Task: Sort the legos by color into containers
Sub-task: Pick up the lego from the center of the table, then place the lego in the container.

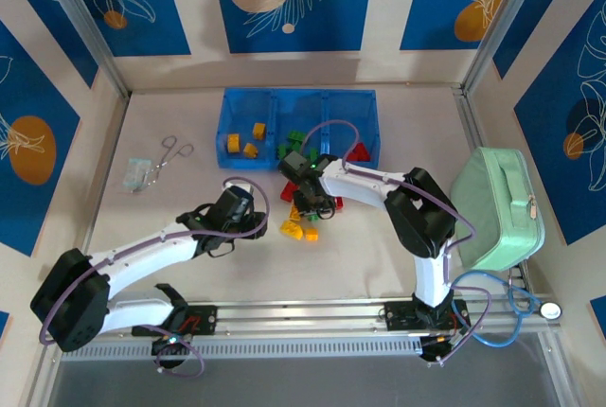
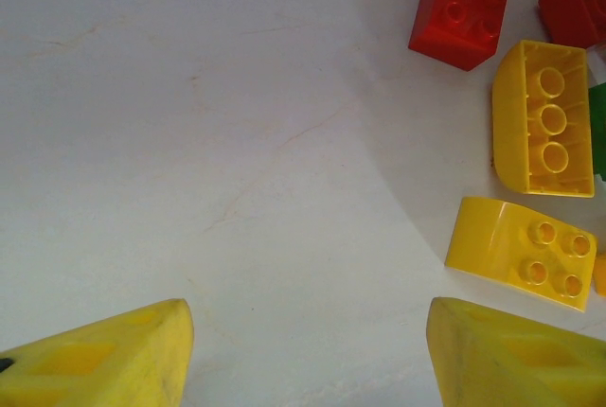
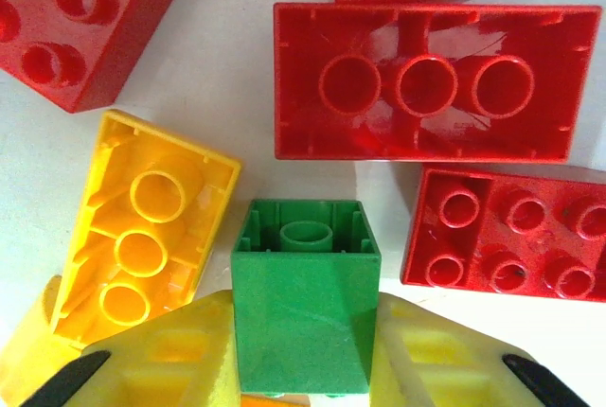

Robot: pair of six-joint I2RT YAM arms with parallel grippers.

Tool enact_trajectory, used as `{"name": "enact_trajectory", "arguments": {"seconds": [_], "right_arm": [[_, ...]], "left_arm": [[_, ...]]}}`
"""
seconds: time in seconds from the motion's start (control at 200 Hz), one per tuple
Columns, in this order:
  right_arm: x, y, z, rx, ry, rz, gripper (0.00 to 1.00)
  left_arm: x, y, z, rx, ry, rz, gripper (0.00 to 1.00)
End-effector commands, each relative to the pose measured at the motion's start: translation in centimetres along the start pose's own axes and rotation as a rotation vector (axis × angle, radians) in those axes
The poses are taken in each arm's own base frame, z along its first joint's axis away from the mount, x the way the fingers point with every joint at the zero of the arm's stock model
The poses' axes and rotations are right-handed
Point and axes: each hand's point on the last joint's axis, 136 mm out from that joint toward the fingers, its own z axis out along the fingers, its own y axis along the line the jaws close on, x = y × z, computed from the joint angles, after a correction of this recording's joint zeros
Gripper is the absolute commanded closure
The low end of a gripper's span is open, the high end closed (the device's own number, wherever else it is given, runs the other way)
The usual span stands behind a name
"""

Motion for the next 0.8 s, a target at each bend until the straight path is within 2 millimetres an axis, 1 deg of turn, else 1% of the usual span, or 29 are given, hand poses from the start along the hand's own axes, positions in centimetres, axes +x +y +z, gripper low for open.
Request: {"name": "enact_trajectory", "arguments": {"seconds": [0.0, 0.095, 0.155, 0.295, 0.455, 0.575, 0.705, 0.755, 0.795], "right_arm": [[-1.3, -0.5, -3.7, 0.002, -0.079, 0.006, 0.71], [-3.4, -0.9, -6.1, -0.017, -0.140, 0.008, 0.72], [-4.9, -1.2, -7.2, -0.031, -0.169, 0.012, 0.72], [-8.7, -1.1, -8.8, -0.062, -0.215, 0.005, 0.72], [-13.0, -1.3, -8.8, -0.065, -0.238, 0.002, 0.73], [-15.8, -1.5, -8.0, -0.063, -0.241, -0.002, 0.73], [-17.6, -1.6, -6.7, -0.034, -0.222, -0.017, 0.72], [-18.2, -1.5, -6.6, -0.027, -0.222, -0.017, 0.68], [-18.6, -1.6, -6.5, -0.026, -0.224, -0.016, 0.63]], "left_arm": [[-0.4, -0.2, -0.5, 0.013, -0.037, 0.011, 0.34], [-0.8, -0.6, -0.9, 0.048, -0.071, 0.012, 0.34], [-1.0, -0.6, -1.2, 0.058, -0.091, 0.007, 0.33], [-1.1, -0.5, -1.8, 0.059, -0.099, 0.009, 0.33], [-0.5, -0.4, -2.1, 0.066, -0.080, 0.012, 0.33], [0.1, -0.5, -2.3, 0.093, -0.073, 0.006, 0.33], [0.5, -0.7, -2.6, 0.115, -0.072, 0.003, 0.33], [0.5, -0.8, -2.7, 0.125, -0.075, 0.002, 0.33], [0.5, -1.0, -2.8, 0.134, -0.075, 0.006, 0.33]]}}
